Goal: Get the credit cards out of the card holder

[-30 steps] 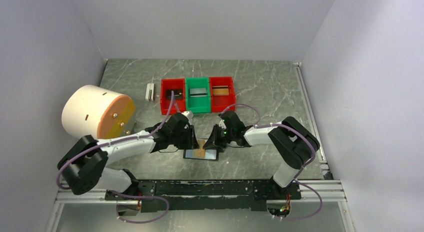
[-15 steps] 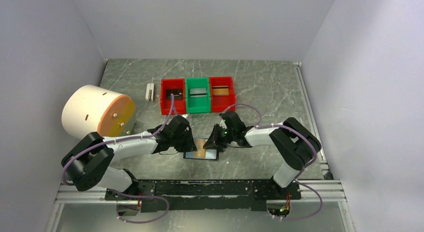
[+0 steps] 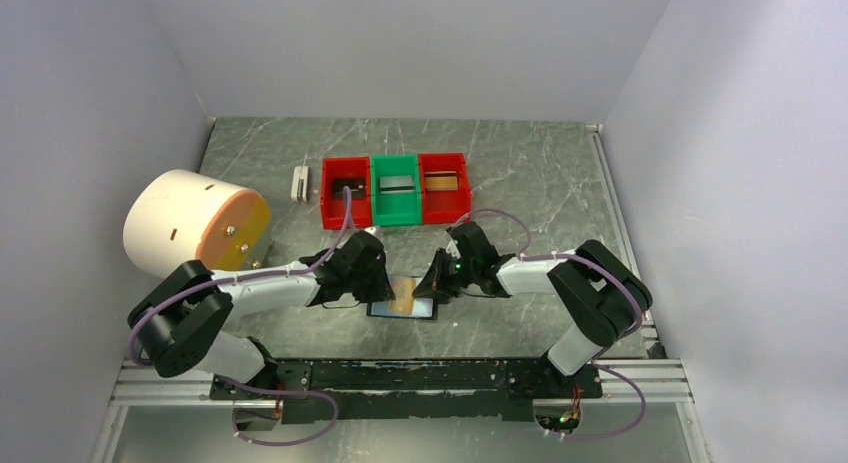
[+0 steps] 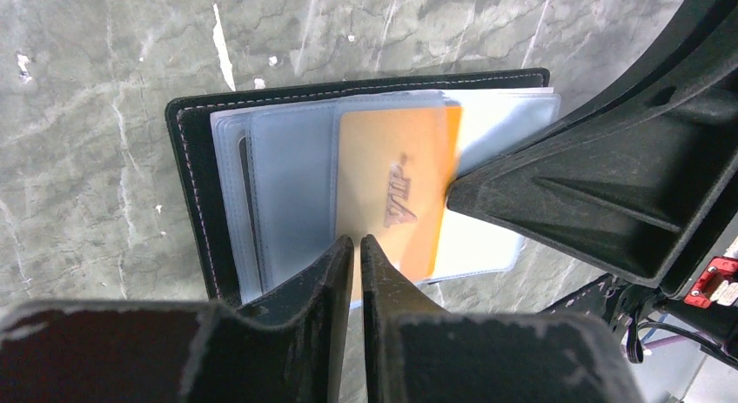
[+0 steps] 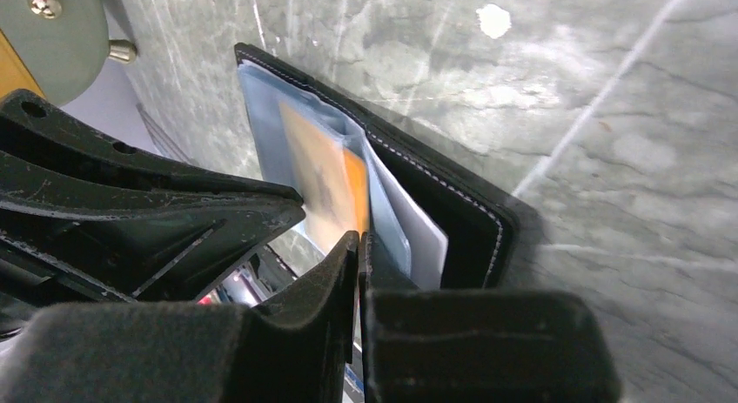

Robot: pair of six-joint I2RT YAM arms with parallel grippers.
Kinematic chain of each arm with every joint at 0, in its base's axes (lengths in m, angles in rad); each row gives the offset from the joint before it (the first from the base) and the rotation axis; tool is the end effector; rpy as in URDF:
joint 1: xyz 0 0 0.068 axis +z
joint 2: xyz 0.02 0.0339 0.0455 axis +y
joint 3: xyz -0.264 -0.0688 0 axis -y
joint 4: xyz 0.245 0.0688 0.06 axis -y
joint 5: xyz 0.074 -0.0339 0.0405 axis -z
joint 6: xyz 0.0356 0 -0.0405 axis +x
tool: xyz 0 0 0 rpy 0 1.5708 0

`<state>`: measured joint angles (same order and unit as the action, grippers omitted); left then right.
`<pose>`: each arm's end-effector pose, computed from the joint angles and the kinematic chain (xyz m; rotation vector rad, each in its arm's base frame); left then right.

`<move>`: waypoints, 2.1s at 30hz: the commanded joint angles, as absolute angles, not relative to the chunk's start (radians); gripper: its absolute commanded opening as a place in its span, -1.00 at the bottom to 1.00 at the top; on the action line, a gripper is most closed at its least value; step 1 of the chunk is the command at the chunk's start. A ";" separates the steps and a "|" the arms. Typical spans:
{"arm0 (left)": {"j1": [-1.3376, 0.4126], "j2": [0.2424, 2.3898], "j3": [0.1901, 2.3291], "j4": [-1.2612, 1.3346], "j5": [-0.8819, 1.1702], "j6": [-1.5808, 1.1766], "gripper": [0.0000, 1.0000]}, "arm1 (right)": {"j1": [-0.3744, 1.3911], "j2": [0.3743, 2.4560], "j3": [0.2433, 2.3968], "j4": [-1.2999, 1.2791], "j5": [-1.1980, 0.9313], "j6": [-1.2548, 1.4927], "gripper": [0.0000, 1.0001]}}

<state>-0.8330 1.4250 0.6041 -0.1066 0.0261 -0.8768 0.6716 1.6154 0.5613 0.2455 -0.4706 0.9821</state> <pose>0.1730 -0.1917 0.1486 -0.0466 2.6541 -0.6901 0.2076 0.1856 0.1174 0.1607 2.6984 1.2302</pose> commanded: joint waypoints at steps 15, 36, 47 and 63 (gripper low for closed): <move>-0.845 1.468 0.588 -0.296 -0.097 -0.850 -0.78 | 0.670 1.655 0.550 0.307 -0.529 0.990 -0.51; -0.857 1.487 0.588 -0.317 -0.115 -0.877 -0.82 | 0.684 1.618 0.450 0.473 -0.479 1.042 -1.00; -0.858 1.492 0.591 -0.328 -0.126 -0.878 -0.82 | 0.626 1.606 0.413 0.464 -0.521 1.028 -1.00; -0.859 1.492 0.575 -0.300 -0.087 -0.877 -0.82 | 0.680 1.734 0.422 0.578 -0.487 1.068 -0.41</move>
<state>-0.8551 1.4437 0.6430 -0.1677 -0.0303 -0.9051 0.6716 1.6798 0.4320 0.5724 -0.5461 1.0809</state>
